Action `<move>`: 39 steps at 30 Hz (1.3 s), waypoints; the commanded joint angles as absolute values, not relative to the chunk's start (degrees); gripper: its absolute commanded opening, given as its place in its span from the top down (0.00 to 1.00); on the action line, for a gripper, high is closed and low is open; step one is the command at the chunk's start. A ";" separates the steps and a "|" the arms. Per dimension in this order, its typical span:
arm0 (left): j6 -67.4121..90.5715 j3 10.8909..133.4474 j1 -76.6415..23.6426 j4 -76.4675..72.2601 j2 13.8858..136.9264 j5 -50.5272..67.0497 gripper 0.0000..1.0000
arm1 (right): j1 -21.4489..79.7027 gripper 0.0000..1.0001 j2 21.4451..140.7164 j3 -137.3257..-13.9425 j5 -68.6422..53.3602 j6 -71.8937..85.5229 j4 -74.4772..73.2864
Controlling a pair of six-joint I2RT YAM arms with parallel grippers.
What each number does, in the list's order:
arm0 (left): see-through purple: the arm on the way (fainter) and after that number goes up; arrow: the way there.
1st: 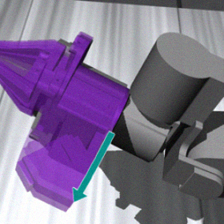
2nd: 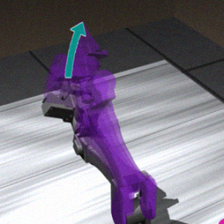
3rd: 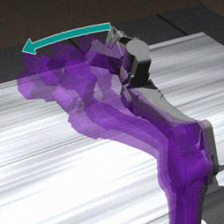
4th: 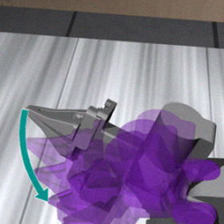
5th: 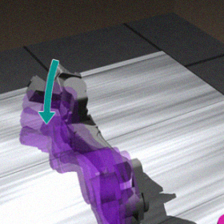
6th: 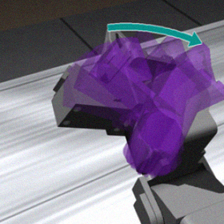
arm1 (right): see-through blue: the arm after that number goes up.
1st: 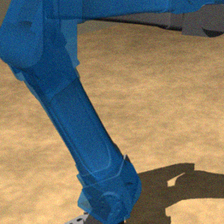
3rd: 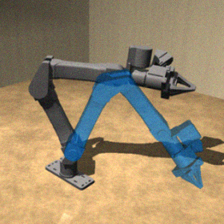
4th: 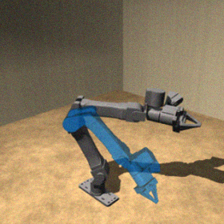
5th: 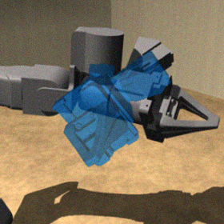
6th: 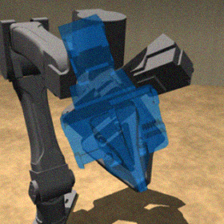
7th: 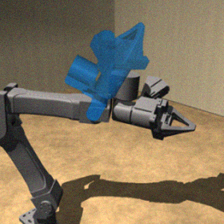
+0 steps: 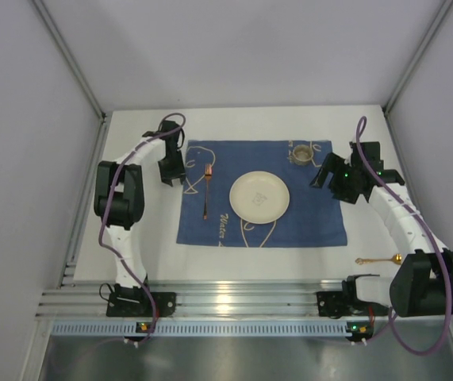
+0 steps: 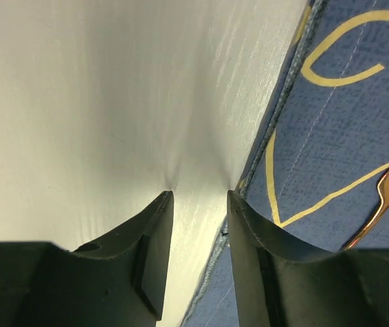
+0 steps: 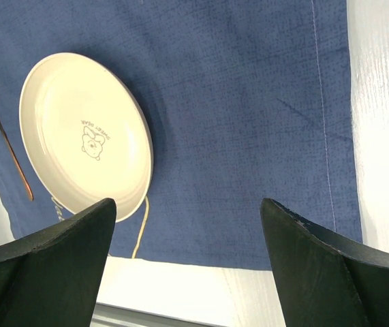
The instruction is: Set the dinner table for one person
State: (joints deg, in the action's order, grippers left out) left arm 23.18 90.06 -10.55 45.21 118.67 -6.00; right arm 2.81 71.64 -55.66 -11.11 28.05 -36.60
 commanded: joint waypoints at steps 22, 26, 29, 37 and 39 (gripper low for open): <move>21.27 90.35 -10.28 41.39 122.16 4.75 0.62 | 2.29 0.12 73.74 -59.59 -11.25 27.33 -36.74; 21.71 90.18 -10.28 42.19 125.42 3.26 0.95 | 2.29 0.12 74.18 -60.29 -11.16 27.42 -36.83; 21.80 89.21 -10.28 41.66 126.12 2.55 1.00 | 2.37 0.12 74.44 -60.64 -11.08 27.51 -36.83; 21.71 86.75 -7.13 41.75 122.26 -2.11 1.00 | 2.37 0.12 75.15 -61.00 -11.42 28.21 -36.65; 21.97 85.70 -5.02 41.92 120.69 -2.63 1.00 | 2.37 0.12 75.41 -61.26 -11.34 28.21 -36.74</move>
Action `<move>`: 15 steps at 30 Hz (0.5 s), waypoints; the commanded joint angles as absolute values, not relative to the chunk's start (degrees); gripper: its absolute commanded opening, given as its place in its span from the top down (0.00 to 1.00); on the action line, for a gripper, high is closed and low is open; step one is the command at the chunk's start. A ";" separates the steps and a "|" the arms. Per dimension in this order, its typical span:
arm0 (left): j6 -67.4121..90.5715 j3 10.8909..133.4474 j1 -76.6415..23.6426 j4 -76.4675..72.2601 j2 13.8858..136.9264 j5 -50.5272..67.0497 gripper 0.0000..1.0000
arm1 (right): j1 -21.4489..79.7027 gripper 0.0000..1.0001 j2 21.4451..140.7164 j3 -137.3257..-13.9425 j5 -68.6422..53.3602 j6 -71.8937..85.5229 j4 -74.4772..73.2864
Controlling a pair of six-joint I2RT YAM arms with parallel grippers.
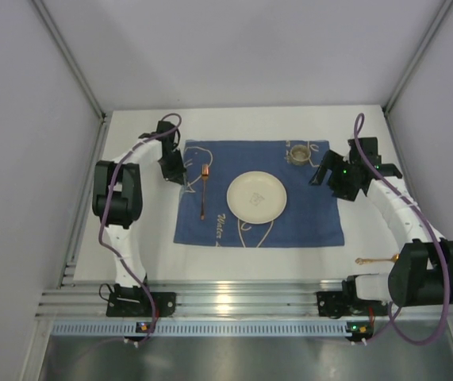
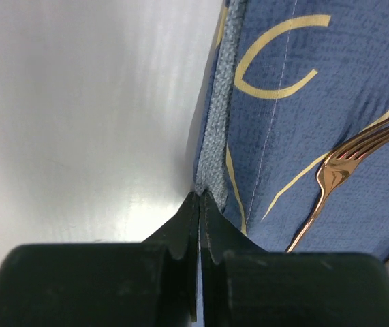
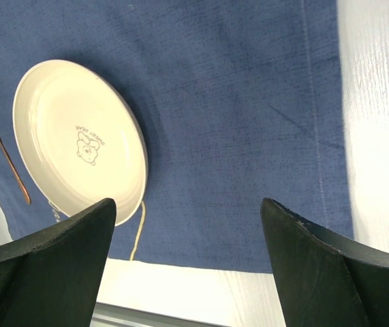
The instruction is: Set the dinner table for one person
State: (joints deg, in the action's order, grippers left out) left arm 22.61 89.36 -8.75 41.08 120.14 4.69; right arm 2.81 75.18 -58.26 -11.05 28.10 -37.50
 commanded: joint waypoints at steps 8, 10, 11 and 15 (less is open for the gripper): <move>22.41 85.16 -2.46 42.88 117.86 -4.92 1.00 | 2.37 0.12 76.20 -60.82 -11.69 28.74 -36.12; 22.85 86.22 -2.46 44.11 118.30 -5.53 0.83 | 2.46 0.12 76.20 -60.82 -11.78 28.83 -36.12; 23.03 87.18 -2.46 44.73 118.30 -7.02 0.68 | 2.46 0.12 76.20 -60.73 -11.78 29.00 -36.04; 24.25 89.12 -2.72 47.10 115.15 -9.92 0.41 | 2.37 0.13 75.85 -60.29 -11.78 29.18 -35.95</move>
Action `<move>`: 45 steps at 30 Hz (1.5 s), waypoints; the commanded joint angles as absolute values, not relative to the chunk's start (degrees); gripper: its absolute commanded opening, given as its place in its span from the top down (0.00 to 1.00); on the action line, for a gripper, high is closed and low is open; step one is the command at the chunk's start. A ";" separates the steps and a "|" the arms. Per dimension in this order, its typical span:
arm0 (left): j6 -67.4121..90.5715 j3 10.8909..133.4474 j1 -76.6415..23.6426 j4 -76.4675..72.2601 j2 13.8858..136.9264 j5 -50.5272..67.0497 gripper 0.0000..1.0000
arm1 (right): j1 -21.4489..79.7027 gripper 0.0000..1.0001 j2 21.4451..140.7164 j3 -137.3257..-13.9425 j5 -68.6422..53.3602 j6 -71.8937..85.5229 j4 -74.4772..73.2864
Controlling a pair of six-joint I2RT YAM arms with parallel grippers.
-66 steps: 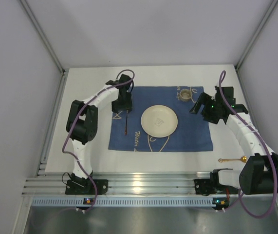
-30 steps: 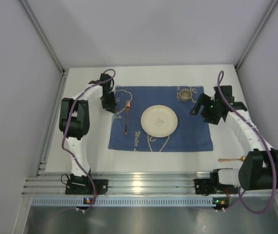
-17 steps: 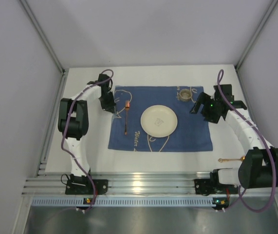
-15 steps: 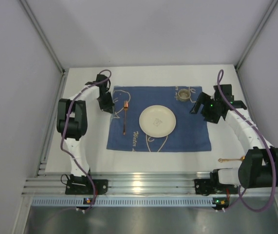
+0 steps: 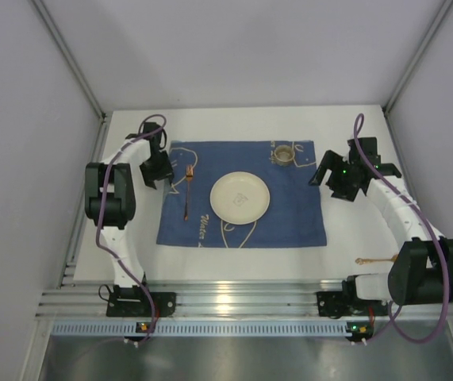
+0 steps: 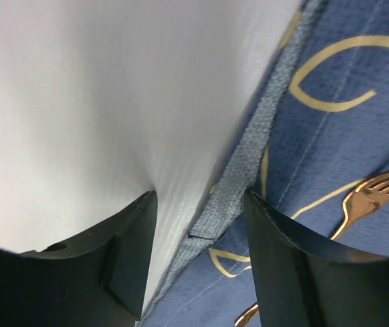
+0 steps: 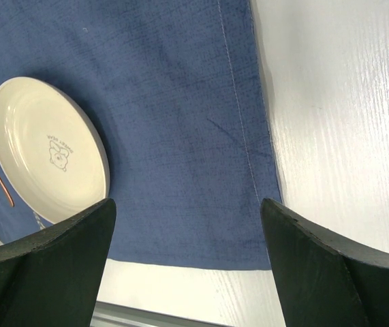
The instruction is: Set the dinner table for one person
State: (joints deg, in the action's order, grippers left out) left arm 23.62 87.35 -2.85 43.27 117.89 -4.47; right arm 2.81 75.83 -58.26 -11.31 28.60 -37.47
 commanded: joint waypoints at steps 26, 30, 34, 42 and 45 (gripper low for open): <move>25.49 96.85 -12.48 56.68 122.51 -29.26 0.50 | 3.25 0.13 74.09 -55.81 -11.95 32.70 -32.87; 24.79 96.95 -12.48 57.13 124.45 -27.26 0.48 | 3.25 0.13 74.44 -56.34 -12.13 32.52 -32.87; 24.26 96.33 -12.57 56.17 123.15 -24.53 0.49 | 3.16 0.13 75.32 -57.22 -12.39 32.52 -32.87; 23.56 90.36 -12.57 46.24 108.56 -19.08 0.46 | 3.34 0.13 74.88 -56.95 -12.48 32.34 -32.96; 22.94 88.43 -12.74 43.43 105.83 -16.88 0.47 | 3.34 0.13 74.53 -56.69 -12.48 32.26 -32.96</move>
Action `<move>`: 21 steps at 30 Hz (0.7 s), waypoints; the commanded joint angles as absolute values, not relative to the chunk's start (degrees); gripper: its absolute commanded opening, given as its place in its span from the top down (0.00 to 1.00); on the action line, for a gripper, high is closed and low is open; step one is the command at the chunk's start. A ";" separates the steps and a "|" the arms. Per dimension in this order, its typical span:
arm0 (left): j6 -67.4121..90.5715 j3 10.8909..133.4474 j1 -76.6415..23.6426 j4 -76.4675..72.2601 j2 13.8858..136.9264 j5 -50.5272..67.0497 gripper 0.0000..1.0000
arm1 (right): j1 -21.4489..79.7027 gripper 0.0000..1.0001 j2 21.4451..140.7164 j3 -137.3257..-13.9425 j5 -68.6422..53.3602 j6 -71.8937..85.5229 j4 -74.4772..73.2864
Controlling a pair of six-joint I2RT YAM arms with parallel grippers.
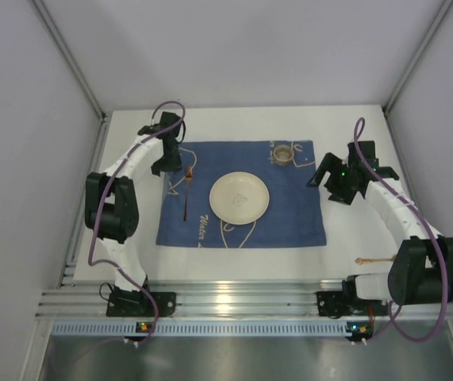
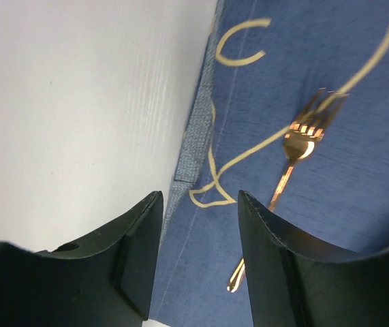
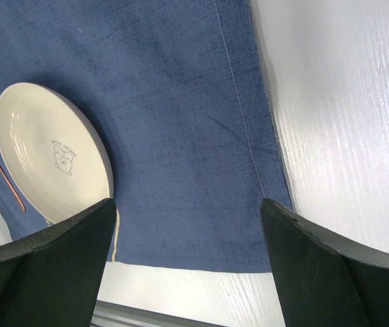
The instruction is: Set the dinner table for one person
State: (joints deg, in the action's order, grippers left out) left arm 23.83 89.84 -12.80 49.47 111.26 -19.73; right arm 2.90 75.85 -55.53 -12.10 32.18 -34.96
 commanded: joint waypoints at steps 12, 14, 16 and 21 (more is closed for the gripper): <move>23.82 83.67 -12.83 40.96 110.47 -13.70 0.59 | 3.16 0.13 72.60 -57.22 -11.95 30.76 -34.63; 23.64 84.20 -12.83 41.22 111.18 -15.55 0.61 | 3.25 0.13 72.25 -57.04 -11.87 30.50 -35.07; 23.38 84.72 -12.83 41.48 112.15 -17.31 0.61 | 3.16 0.13 71.98 -56.87 -11.78 30.15 -35.77; 23.38 86.13 -12.83 42.10 114.96 -18.90 0.62 | 3.25 0.13 71.81 -56.95 -11.69 29.53 -36.56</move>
